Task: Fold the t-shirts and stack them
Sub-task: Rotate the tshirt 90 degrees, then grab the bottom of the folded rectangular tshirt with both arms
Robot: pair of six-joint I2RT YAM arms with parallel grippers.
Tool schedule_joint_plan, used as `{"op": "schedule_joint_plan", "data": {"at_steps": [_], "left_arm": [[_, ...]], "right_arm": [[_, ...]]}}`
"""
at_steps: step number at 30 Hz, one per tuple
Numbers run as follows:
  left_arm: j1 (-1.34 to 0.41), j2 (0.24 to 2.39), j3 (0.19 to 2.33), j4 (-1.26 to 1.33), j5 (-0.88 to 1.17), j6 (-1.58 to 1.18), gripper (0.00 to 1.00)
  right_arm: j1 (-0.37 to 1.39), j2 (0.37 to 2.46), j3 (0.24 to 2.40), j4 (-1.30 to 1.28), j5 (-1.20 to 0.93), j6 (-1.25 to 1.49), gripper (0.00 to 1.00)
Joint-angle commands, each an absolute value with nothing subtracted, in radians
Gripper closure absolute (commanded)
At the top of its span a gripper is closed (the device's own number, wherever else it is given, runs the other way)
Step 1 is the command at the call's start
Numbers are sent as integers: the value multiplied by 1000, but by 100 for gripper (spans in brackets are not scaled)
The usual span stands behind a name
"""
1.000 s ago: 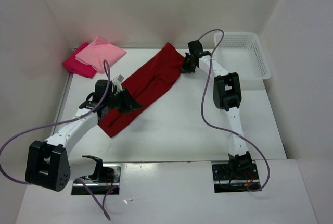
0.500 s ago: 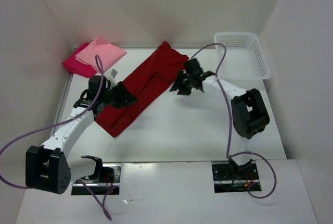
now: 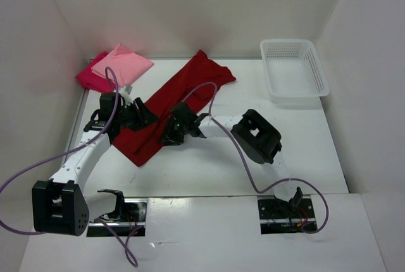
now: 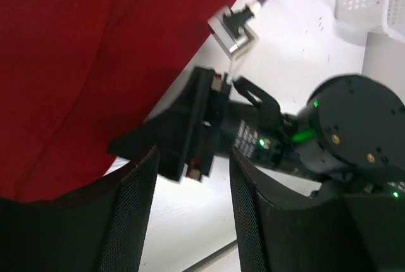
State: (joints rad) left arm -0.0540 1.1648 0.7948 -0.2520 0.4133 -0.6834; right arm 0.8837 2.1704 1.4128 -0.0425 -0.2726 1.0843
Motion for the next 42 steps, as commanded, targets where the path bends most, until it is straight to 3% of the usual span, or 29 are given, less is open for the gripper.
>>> {"op": "schedule_joint_plan", "data": {"at_steps": [1, 3, 4, 6, 11, 17, 18, 22, 23, 28, 35, 37, 38, 42], "left_arm": [[-52, 1129, 767, -232, 429, -672, 44], [-52, 1120, 767, -232, 430, -672, 44], [-52, 1120, 767, -232, 430, -672, 44], [-52, 1111, 767, -232, 430, -672, 44], [-52, 1123, 767, -232, 430, -661, 44], [-103, 1144, 747, -242, 430, -661, 46], [-129, 1155, 747, -255, 430, -661, 48], [-215, 1181, 736, -354, 368, -670, 58], [-233, 1190, 724, -373, 345, -670, 62], [-368, 1190, 701, -483, 319, -750, 65], [-466, 1253, 609, -558, 278, -887, 65], [-466, 1262, 609, -531, 278, -897, 60], [-466, 1262, 595, -485, 293, -897, 52], [-466, 1285, 566, -445, 331, -897, 43]], "right_arm": [[891, 2252, 1489, -52, -230, 1127, 66], [891, 2289, 1535, -96, -221, 1105, 78], [891, 2289, 1548, -124, -221, 1076, 91], [882, 2248, 1517, -140, -210, 1054, 100], [787, 1958, 1163, -106, -201, 967, 100], [647, 1561, 840, -328, -187, 812, 100], [609, 1467, 762, -339, -196, 811, 99], [597, 1295, 663, -353, -233, 873, 50], [597, 1246, 643, -363, -233, 888, 47], [597, 1042, 496, -436, -202, 1017, 45], [655, 787, 290, -426, -321, 1209, 48], [664, 778, 276, -426, -321, 1220, 48], [664, 778, 276, -405, -321, 1230, 48], [676, 860, 301, -318, -321, 1220, 48]]}}
